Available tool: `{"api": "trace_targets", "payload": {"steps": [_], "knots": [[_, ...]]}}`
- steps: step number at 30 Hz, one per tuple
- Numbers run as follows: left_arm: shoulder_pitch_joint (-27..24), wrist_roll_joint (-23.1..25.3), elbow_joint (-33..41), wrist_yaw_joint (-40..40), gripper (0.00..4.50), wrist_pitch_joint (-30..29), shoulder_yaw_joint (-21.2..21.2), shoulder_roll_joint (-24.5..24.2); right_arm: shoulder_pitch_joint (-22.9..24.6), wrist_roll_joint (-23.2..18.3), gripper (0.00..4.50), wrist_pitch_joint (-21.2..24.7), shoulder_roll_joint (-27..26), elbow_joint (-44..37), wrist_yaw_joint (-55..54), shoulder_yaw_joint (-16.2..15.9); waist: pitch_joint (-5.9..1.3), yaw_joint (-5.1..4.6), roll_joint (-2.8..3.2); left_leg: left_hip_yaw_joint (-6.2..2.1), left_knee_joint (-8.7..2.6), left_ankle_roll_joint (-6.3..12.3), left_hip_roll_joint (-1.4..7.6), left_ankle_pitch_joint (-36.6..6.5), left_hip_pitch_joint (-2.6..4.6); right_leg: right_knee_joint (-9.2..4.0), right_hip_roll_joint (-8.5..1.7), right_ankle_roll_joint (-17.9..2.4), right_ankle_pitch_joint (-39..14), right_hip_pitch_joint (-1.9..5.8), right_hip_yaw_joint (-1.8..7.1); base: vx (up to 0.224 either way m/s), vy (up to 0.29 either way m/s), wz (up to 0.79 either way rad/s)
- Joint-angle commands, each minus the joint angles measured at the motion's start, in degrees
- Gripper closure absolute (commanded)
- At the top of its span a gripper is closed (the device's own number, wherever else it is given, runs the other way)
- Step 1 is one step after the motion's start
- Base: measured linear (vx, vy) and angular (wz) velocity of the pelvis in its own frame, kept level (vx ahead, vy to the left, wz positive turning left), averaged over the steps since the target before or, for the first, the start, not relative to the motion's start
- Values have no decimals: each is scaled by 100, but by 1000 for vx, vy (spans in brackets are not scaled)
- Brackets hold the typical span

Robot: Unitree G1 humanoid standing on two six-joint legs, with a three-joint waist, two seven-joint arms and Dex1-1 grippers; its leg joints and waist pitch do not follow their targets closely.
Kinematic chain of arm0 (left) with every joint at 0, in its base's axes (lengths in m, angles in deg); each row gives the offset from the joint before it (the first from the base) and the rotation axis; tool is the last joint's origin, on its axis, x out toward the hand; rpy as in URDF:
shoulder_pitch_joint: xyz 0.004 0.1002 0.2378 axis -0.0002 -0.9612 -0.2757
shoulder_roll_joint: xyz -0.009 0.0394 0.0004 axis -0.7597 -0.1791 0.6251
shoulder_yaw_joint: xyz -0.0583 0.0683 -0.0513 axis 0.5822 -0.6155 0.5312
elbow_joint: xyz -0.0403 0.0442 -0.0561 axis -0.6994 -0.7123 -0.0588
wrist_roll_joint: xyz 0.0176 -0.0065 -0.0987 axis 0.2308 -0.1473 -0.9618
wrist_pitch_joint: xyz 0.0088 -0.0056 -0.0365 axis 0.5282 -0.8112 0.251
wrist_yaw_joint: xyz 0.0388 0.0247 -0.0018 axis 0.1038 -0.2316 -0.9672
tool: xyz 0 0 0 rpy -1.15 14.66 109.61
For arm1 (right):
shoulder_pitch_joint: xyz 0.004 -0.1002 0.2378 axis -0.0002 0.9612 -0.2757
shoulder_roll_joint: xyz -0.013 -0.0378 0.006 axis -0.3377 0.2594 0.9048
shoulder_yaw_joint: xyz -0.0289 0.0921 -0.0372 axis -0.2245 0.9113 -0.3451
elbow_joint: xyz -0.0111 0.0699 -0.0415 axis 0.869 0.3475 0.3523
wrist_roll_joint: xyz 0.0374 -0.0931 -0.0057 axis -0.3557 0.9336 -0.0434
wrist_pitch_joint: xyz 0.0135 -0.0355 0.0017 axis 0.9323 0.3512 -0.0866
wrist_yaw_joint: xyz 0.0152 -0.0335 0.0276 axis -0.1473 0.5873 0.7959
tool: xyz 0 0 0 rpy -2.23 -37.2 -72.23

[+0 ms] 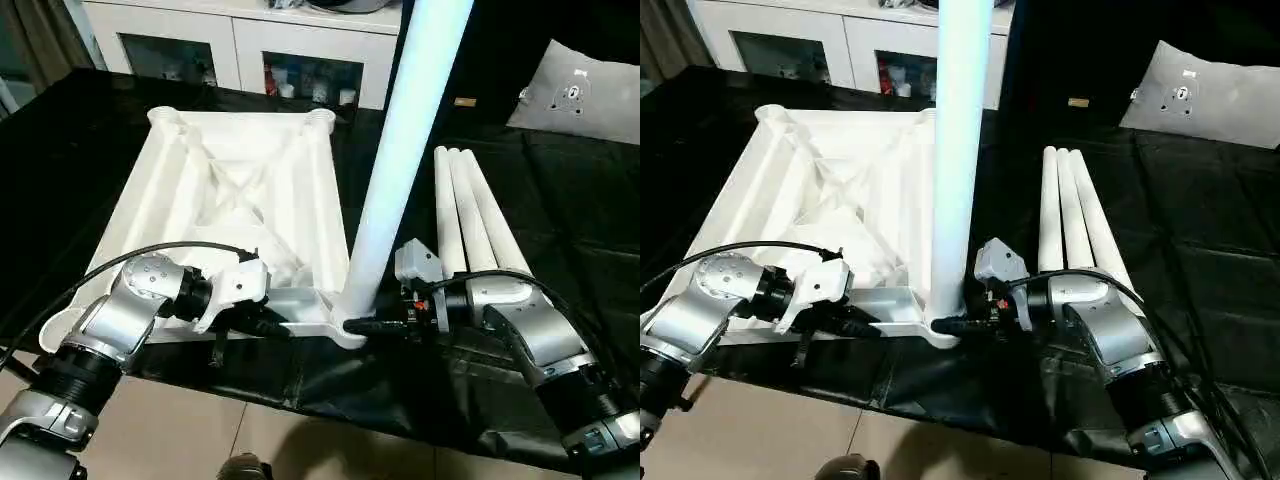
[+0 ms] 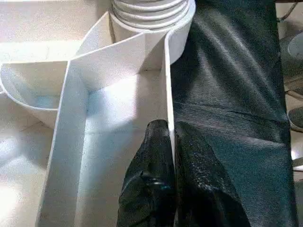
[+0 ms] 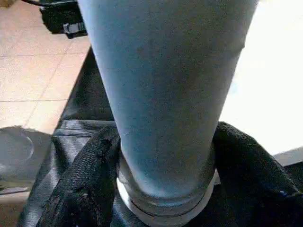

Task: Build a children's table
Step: Rotate leg to tighten

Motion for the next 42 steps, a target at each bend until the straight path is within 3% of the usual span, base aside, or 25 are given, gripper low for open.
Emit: {"api": "trace_targets", "payload": {"steps": [1,2,7,8,9,10,11,12,13,15,16,17,19,20,22,23,24,26,30,32,34,37,38,42], "knots": [[42,-46,142,260,450,-28,-188,24,83,-75,187,162,9,-63,74,-84,-245,-38,45,-15,-437,93,181,-1337,141,-404,-331,-1407,-408,187,145,0,0,0],[30,-51,158,225,450,-67,-170,24,128,-110,187,235,3,-125,74,-80,-221,-35,80,-26,-452,64,182,-1404,136,-410,-337,-1395,-499,178,147,0,0,0],[-124,-97,464,-346,450,-567,28,204,663,-251,188,732,-275,-739,-503,-32,-139,-51,90,-37,-508,-2,186,-1616,132,-462,-331,-1299,-702,150,171,0,0,0],[-188,-105,742,-910,450,-1118,173,484,995,-221,189,1039,-735,-1130,-1288,1,-92,-61,104,-46,-525,-23,175,-1731,126,-482,-334,-1262,-949,131,174,0,0,0],[-194,-106,767,-960,450,-1168,186,510,1024,-218,189,1067,-776,-1164,-1358,4,-28,-73,108,-40,-560,-80,190,-1795,114,-497,-326,-1224,-1068,110,195,0,0,0],[-210,-132,911,-1288,450,-1497,274,699,1185,-190,189,1255,-1045,-1365,-1791,-5,-35,-55,107,-41,-551,-93,183,-1865,128,-514,-336,-1199,-1227,98,197,0,0,0],[-210,-190,1018,-1562,450,-1748,365,890,1299,-150,189,1393,-1272,-1505,-2139,-27,35,-90,86,-79,-605,-184,150,-2175,127,-593,-369,-961,-2174,78,201,0,0,0],[-210,-182,1056,-1655,450,-1814,379,953,1332,-133,189,1447,-1368,-1537,-2271,-33,35,-90,86,-79,-605,-184,150,-2175,127,-593,-369,-961,-2174,78,201,0,0,0],[-206,-150,1184,-1955,450,-2037,420,1153,1437,-82,189,1645,-1677,-1659,-2704,-51,90,-144,69,-104,-639,-252,135,-2321,143,-659,-380,-700,-2862,46,218,0,0,0],[-183,-79,1313,-2394,450,-2352,494,1441,1523,-14,191,1902,-2123,-1765,-3277,-37,138,-202,87,-121,-690,-218,133,-2290,168,-743,-408,-517,-3193,16,222,0,0,0],[-176,-64,1337,-2485,450,-2412,510,1501,1536,5,191,1955,-2219,-1779,-3405,-30,139,-212,87,-116,-707,-214,131,-2200,154,-752,-398,-500,-3108,29,222,0,0,0],[-163,30,1495,-2928,450,-2719,578,1822,1556,194,191,2157,-2726,-1774,-4092,-9,153,-225,82,-120,-737,-205,134,-2062,135,-754,-383,-489,-2925,32,213,0,0,0],[-153,61,1533,-3025,450,-2788,580,1903,1538,248,191,2196,-2863,-1746,-4264,-13,181,-241,90,-110,-747,-212,133,-2081,141,-768,-374,-486,-2890,-3,213,0,0,0],[-220,187,1824,-3183,450,-3067,498,2041,1551,399,191,2309,-3117,-1786,-4668,-70,200,-265,66,-120,-761,-218,131,-2114,143,-780,-373,-406,-2947,9,215,0,0,0],[-248,221,1928,-3210,450,-3152,454,2073,1556,405,191,2313,-3165,-1801,-4728,-104,209,-283,95,-111,-765,-199,133,-2074,151,-783,-363,-380,-2741,-19,231,0,0,0],[-305,267,2069,-3213,450,-3230,368,2090,1560,531,139,2246,-3142,-1830,-4830,-174,192,-302,112,-107,-766,-186,143,-1990,149,-763,-356,-411,-2446,0,230,0,0,0],[-305,267,2069,-3213,450,-3230,368,2090,1560,531,126,2246,-3142,-1830,-4830,-174,187,-304,110,-102,-765,-186,143,-1886,140,-752,-345,-434,-2212,13,224,0,0,0],[-410,332,2177,-3110,450,-3250,239,1936,1597,612,120,2155,-2961,-1919,-4904,-41,167,-324,116,-77,-742,-161,136,-1574,124,-693,-308,-555,-1387,45,213,59,9,3],[-540,395,2235,-2868,450,-3180,235,1631,1583,666,79,1936,-2631,-2041,-4691,280,117,-349,103,-54,-678,-126,107,-1060,105,-592,-289,-761,-260,132,184,70,7,2],[-591,394,2240,-2686,450,-3085,246,1419,1509,561,56,1777,-2346,-2131,-4345,452,85,-353,93,-42,-628,7,83,-721,96,-537,-284,-864,443,202,163,29,0,0],[-631,395,2227,-2484,450,-2954,257,1196,1417,435,43,1650,-2015,-2202,-3923,586,74,-361,87,-26,-607,87,80,-575,95,-521,-290,-987,744,220,153,0,0,0],[-650,358,2163,-2182,450,-2732,270,937,1310,309,20,1498,-1571,-2265,-3335,666,82,-355,94,-15,-590,249,96,-623,95,-521,-306,-1113,685,241,146,0,0,0],[-645,337,2074,-1881,450,-2502,246,702,1223,167,3,1429,-1156,-2304,-2780,702,49,-353,105,-20,-582,275,107,-586,99,-508,-313,-1179,658,262,143,0,0,0],[-573,303,1818,-1254,450,-2035,108,249,1004,-42,3,1288,-491,-2146,-1825,780,24,-338,97,-16,-550,423,121,-470,114,-475,-311,-1379,759,275,135,0,0,0]]}}
